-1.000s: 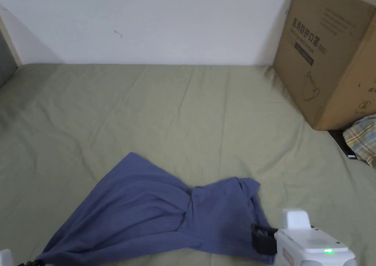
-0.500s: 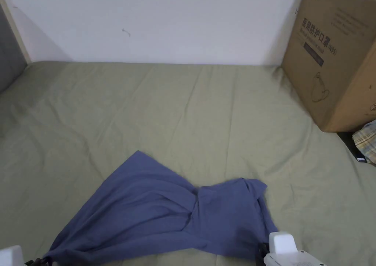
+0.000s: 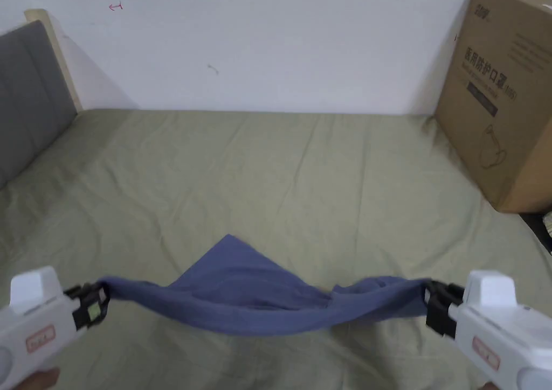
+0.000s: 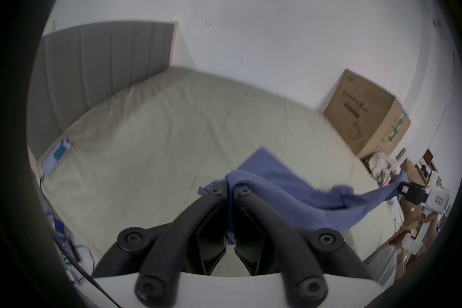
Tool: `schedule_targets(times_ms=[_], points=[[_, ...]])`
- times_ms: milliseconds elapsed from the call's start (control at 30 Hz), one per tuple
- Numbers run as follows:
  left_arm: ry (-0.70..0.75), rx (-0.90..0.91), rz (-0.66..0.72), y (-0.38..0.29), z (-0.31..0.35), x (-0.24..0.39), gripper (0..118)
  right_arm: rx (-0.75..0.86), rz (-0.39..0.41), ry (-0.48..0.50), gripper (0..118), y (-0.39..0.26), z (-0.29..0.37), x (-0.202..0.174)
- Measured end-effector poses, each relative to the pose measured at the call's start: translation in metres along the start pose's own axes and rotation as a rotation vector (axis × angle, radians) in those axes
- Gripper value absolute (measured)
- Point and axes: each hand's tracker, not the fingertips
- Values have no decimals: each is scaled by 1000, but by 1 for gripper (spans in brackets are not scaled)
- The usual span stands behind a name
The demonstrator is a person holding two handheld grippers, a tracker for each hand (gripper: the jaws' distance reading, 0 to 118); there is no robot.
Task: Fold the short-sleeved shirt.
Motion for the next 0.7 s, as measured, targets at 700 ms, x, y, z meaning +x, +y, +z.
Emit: schedule_targets(times_ms=[700], points=[[10,293,-172,303,-51,120,2,313,35,41,5,291,-50,17]])
